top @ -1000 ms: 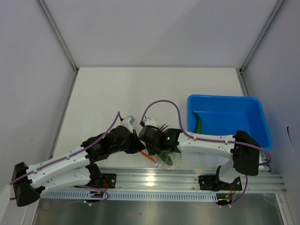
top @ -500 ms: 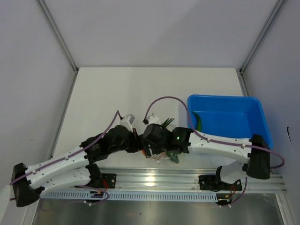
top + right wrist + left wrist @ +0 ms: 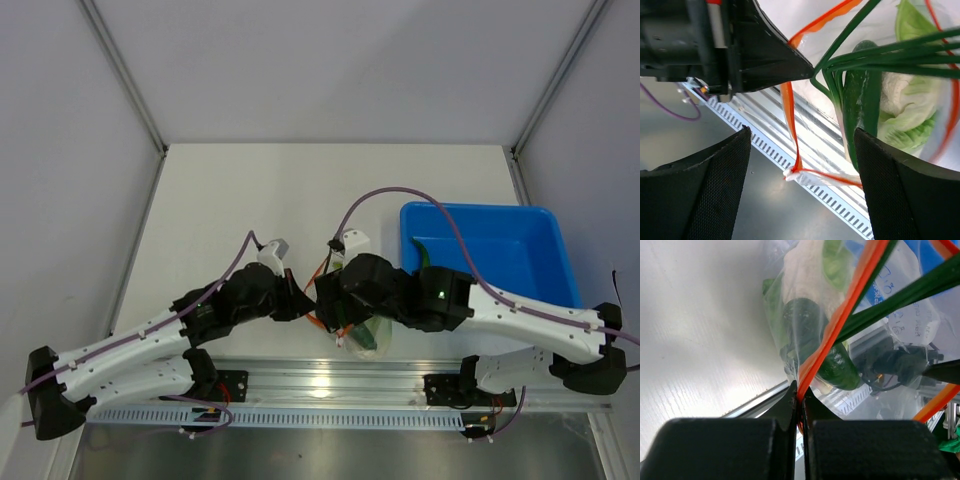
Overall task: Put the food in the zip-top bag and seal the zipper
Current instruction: Adjust the fake vegetable in the zipper food storage bag.
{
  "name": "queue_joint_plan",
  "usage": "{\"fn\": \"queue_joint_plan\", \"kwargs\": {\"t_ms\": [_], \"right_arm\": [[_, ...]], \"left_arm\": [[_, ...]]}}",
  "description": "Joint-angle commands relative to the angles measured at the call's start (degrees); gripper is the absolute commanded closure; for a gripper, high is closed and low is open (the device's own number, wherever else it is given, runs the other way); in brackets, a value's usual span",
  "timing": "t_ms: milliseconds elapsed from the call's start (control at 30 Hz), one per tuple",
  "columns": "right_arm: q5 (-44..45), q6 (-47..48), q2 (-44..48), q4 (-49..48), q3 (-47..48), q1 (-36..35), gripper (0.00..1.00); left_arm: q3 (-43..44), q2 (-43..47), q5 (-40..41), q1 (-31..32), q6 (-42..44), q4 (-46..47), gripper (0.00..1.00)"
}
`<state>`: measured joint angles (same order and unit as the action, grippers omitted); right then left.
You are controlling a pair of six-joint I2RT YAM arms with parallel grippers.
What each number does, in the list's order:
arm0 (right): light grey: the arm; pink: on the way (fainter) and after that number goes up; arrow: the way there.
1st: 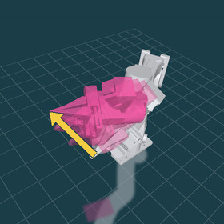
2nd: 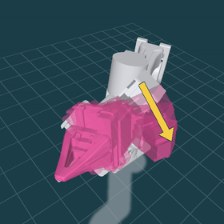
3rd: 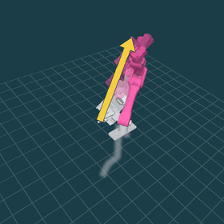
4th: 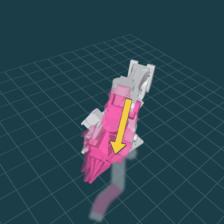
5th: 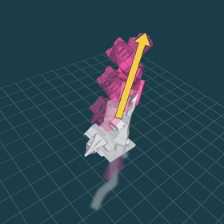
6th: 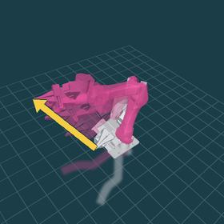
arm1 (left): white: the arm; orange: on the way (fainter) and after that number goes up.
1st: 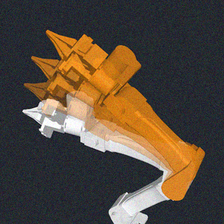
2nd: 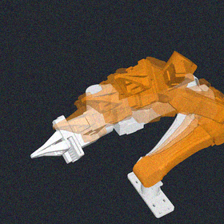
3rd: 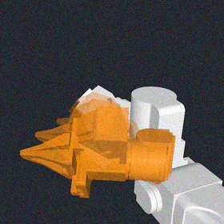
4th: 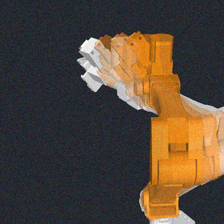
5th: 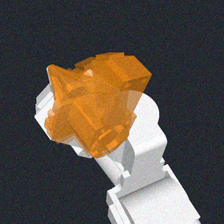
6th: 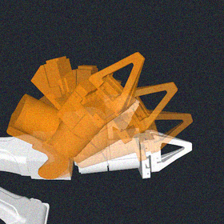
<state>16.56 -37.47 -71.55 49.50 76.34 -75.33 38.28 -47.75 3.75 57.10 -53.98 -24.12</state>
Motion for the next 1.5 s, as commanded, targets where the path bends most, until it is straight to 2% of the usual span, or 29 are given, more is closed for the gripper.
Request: {"fn": "queue_joint_plan", "kwargs": {"t_ms": [0, 133, 233, 300, 433, 767, 900, 1100, 1233, 1267, 1467], "right_arm": [[2.2, 0.5, 3.8, -0.4, 1.9, -0.2, 0.16], [0.0, 2.1, 6.4, -5.2, 2.1, -0.2, 0.16], [2.6, 1.9, 7.5, -4.0, 2.9, 0.6, 0.17], [0.9, 1.3, 7.0, -2.7, 2.2, 4.4, 0.18], [0.6, -1.5, 3.8, -4.0, 0.1, 6.5, 0.3], [3.4, -6.6, -8.8, -2.4, 2.4, 9.7, 0.35], [7.4, -7.4, -11.3, -0.5, 2.6, 8.8, 0.42], [9.3, -5.9, -14.5, -2.6, 1.3, 7.5, 0.72], [10.1, -5.0, -17.4, -2.7, 0.8, 7.5, 0.76], [9.8, -4.9, -17.7, -3.9, 0.0, 7.7, 0.8], [8.0, -4.9, -19.3, -7.3, -6.4, 8.1, 0.83]], "left_arm": [[2.9, -0.5, 0.1, -0.1, 0.5, 2.2, 1.0], [3.0, -0.8, -0.2, -0.1, 0.6, 2.6, 0.99], [3.4, -0.6, -0.1, -0.1, 0.8, 2.4, 0.99], [3.5, -0.3, -0.1, -0.1, 0.8, 2.2, 0.99], [3.9, 0.3, -0.1, -0.1, 0.8, 2.0, 1.0], [4.5, 0.4, -0.1, -0.1, 1.2, 1.8, 0.99], [4.9, 0.1, -0.3, -0.1, 1.4, 1.7, 0.99], [4.5, 0.1, -0.6, -0.1, 1.5, 2.0, 0.99], [4.7, 0.2, -0.8, -0.1, 1.5, 2.1, 1.0], [4.7, 0.3, -0.8, -0.1, 1.4, 2.1, 0.99], [5.2, 0.5, -0.5, -0.1, 1.7, 1.4, 1.0]]}}
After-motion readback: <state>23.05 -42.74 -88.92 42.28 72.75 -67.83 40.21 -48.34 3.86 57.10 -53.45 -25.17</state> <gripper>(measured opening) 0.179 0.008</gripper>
